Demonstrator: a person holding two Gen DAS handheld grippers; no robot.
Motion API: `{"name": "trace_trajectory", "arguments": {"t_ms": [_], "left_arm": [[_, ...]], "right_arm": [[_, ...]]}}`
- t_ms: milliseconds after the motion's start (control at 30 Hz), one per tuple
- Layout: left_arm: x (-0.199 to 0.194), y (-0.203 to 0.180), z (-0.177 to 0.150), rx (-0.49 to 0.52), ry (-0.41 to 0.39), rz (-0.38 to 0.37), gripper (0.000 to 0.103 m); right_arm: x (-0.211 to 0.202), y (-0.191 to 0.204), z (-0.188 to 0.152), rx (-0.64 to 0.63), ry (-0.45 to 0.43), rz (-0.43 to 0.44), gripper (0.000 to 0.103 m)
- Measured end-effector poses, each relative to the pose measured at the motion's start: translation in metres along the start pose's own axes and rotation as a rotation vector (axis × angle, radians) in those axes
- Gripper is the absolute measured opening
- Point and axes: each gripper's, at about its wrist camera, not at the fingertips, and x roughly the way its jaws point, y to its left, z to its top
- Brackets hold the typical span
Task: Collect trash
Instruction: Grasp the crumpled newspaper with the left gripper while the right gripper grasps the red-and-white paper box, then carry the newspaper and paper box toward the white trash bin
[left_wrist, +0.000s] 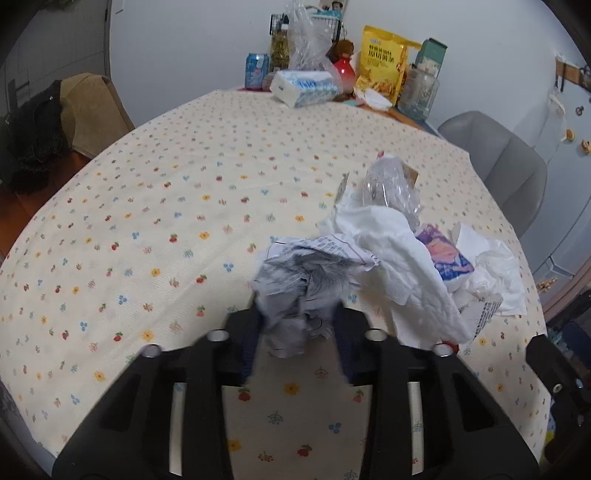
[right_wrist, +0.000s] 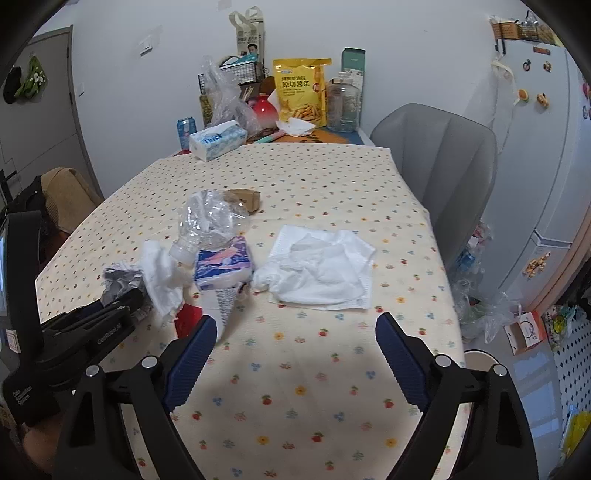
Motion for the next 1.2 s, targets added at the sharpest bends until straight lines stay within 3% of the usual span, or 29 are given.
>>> {"name": "trace_trajectory", "arguments": {"t_ms": [233, 633, 800, 1200], "left_arm": [[-0.012, 0.011, 0.007, -0.025, -0.071, 0.041, 0.028], [0.003, 0.015, 0.011, -0.024, -0.031, 0.045, 0.029], [0.003, 0.007, 0.013, 0.004, -0.040, 0.052, 0.029], [-0.028, -0.025, 0.014, 0.064, -0.108, 0.061, 0.029]], "right_arm": [[0.016, 0.017, 0.002, -0.013, 0.032, 0.043, 0.077], [0.046, 0.039, 0.000, -0.044, 0.099, 0.080, 0.063], [0.057, 0.039, -0.002, -0.039, 0.153, 0.104, 0.028], [0.024, 0.002, 0.009, 0.032, 0.064, 0.096, 0.025]]}}
